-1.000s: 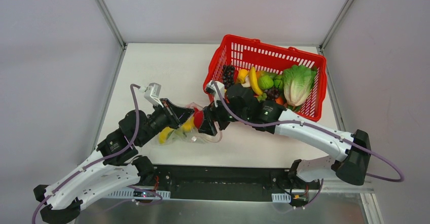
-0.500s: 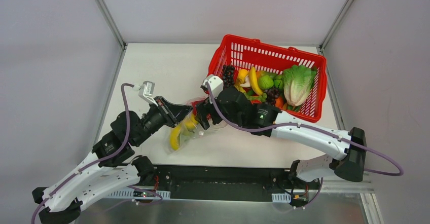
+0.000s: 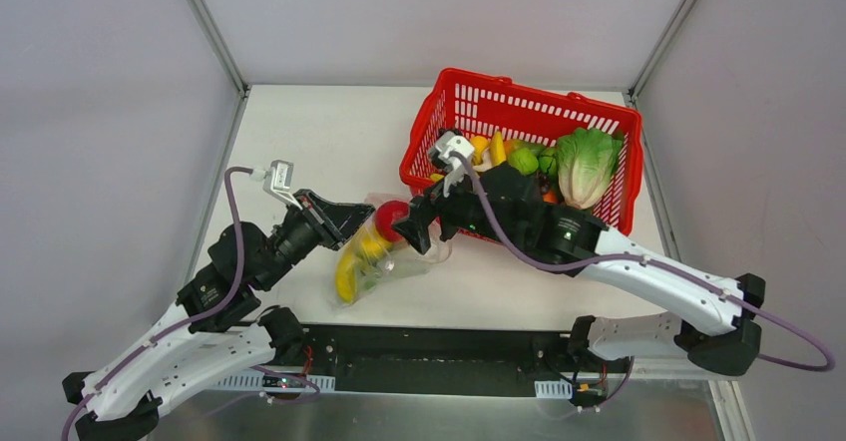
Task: Place the food in the zip-top bag and seal the zipper
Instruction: Place the fake fruit in the zipper food storage bag, then adjust the zipper food storage bag at the center of the board.
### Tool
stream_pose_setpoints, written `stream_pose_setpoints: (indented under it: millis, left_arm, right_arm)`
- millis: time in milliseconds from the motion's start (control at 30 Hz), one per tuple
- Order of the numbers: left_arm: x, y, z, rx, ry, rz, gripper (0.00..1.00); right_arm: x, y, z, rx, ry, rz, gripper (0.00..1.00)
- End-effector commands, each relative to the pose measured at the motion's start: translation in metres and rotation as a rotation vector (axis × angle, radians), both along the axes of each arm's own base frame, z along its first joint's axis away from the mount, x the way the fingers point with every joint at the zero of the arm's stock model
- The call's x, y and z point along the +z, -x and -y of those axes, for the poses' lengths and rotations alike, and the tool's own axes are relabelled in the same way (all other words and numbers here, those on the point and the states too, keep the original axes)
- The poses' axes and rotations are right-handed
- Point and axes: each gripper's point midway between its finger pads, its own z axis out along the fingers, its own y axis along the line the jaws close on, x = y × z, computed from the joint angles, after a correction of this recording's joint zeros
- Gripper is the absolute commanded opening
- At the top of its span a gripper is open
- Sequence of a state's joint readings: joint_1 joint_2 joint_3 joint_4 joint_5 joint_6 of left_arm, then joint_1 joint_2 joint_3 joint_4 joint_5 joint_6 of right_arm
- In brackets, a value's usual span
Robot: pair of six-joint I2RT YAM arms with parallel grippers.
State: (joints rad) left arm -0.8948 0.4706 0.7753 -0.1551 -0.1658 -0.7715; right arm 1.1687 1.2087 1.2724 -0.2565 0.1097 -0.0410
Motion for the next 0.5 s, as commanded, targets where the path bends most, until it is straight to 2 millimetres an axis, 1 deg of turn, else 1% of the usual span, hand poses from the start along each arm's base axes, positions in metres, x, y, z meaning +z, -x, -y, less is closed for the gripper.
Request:
stream_pose_setpoints:
  millis: [0, 67, 133, 167, 233, 367, 467]
  left_arm:
    - [0.035, -0.002, -0.011, 0.047, 0.12, 0.063, 0.0]
    - [0.032, -0.003, -0.011, 0.051, 0.119, 0.058, 0.0]
    - [0.032, -0.003, -0.011, 0.052, 0.118, 0.056, 0.0]
    - [0.031, -0.003, -0.011, 0.051, 0.117, 0.055, 0.0]
    - [0.03, -0.004, -0.011, 0.052, 0.113, 0.054, 0.0]
    - [0.028, -0.004, -0.011, 0.052, 0.106, 0.048, 0.0]
    - [0.026, -0.004, -0.01, 0.05, 0.104, 0.047, 0.0]
  right_arm:
    - [0.038, 0.012, 0.015, 0.013, -0.127, 0.012, 0.95]
    - [0.037, 0.009, 0.025, -0.042, -0.148, -0.005, 0.93]
    - [0.024, 0.001, 0.039, -0.134, -0.129, -0.036, 0.89]
    - [0.017, -0.003, 0.046, -0.183, -0.111, -0.06, 0.83]
    - [-0.001, -0.003, 0.054, -0.24, -0.068, -0.123, 0.77]
    - [-0.033, 0.016, 0.055, -0.238, -0.024, -0.3, 0.73]
    - [-0.059, 0.022, 0.057, -0.267, 0.001, -0.382, 0.72]
